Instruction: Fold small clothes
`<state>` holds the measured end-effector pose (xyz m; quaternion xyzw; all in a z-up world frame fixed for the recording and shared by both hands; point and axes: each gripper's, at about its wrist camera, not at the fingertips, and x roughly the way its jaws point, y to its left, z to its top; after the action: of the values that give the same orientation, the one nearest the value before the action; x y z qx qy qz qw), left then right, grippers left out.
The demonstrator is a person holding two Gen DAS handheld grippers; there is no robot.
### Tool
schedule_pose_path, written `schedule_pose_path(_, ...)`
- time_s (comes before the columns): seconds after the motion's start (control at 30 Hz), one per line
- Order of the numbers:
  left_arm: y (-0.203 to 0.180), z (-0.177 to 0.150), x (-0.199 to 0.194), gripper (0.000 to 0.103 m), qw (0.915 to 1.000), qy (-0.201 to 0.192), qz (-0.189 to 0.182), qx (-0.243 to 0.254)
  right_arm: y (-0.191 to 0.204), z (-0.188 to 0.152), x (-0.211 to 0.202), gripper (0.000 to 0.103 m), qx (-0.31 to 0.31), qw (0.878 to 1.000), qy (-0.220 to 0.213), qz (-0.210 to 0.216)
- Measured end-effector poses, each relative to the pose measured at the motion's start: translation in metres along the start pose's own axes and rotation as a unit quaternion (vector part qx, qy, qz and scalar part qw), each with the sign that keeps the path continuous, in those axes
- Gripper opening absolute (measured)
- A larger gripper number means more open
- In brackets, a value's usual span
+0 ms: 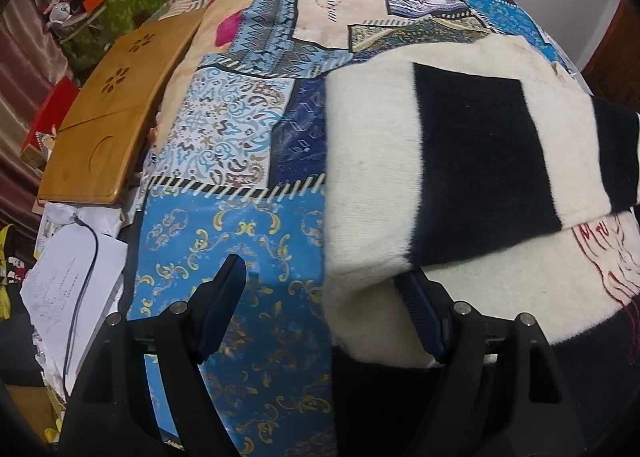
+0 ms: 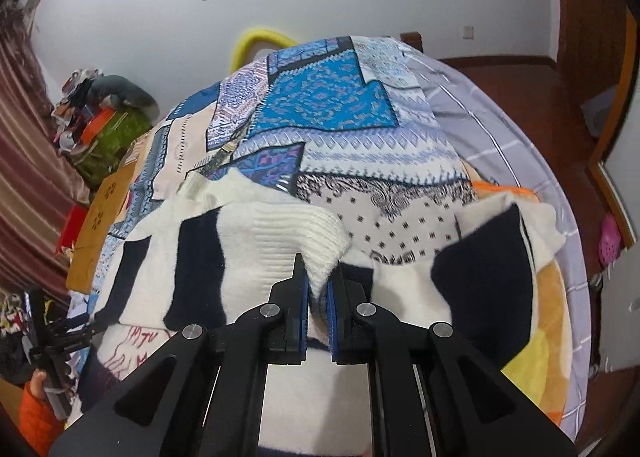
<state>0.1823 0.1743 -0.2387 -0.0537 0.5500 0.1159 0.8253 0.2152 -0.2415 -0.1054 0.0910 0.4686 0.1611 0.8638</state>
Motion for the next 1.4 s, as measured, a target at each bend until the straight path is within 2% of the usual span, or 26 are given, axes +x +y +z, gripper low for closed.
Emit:
schedule_pose_path(0.23,0.011,-0.001,0.0,0.076,0.9998,0.0,0.012,-0.016,-0.011,-0.007,0.003,0.007,0.016,1.0,0.013,0.012)
schedule_pose_path(0.4,0.019,-0.003,0.0,0.077,0.9996,0.0,0.016,-0.025,-0.015,-0.019,0.021,0.007,0.02,0.999,0.034,-0.007)
schedule_pose_path(0.5,0.019,-0.004,0.001,0.081,0.9994,-0.001,0.022,-0.026,-0.02,-0.025,0.03,0.008,0.025,0.999,0.046,-0.013)
schedule_pose_path(0.63,0.015,-0.004,0.0,0.081,0.9993,-0.002,0.031,-0.019,-0.026,-0.032,0.039,0.012,0.027,0.998,0.056,-0.024)
schedule_pose_path(0.77,0.009,-0.005,-0.005,0.081,0.9992,-0.006,0.039,-0.007,-0.031,-0.035,0.041,0.012,0.031,0.997,0.059,-0.03)
schedule_pose_path(1.03,-0.004,-0.003,-0.034,0.081,0.999,-0.035,0.026,0.008,-0.032,-0.03,0.026,0.012,0.023,0.998,0.044,-0.046)
schedule_pose_path(1.1,-0.011,0.001,-0.046,0.081,0.9985,-0.049,0.02,0.014,-0.03,-0.028,0.017,0.015,0.012,0.998,0.032,-0.052)
schedule_pose_path(1.17,-0.017,0.005,-0.057,0.081,0.9979,-0.061,0.012,0.02,-0.028,-0.026,0.008,0.024,0.003,0.998,0.02,-0.056)
schedule_pose_path(1.4,-0.046,0.026,-0.088,0.081,0.9939,-0.102,-0.018,0.04,-0.028,-0.015,-0.03,0.043,-0.012,0.997,-0.033,-0.069)
